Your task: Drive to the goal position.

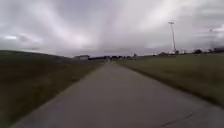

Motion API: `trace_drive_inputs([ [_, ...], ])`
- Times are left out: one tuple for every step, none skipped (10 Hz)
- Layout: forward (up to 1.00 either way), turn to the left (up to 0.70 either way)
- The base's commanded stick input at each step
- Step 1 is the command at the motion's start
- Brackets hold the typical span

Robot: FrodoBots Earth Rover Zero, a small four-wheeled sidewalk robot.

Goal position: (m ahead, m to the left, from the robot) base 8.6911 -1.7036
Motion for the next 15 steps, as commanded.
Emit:
trace_drive_inputs([
  [0.7,0.0],
  [0.7,-0.35],
  [0.7,-0.35],
  [0.7,-0.35],
  [0.7,-0.35],
  [0.7,-0.35],
  [0.7,-0.35],
  [0.7,-0.35],
  [0.7,-0.35],
  [0.7,-0.35],
  [0.7,0.0],
  [0.7,0.0],
  [0.7,0.0],
  [0.7,0.0],
  [0.7,0.0],
])
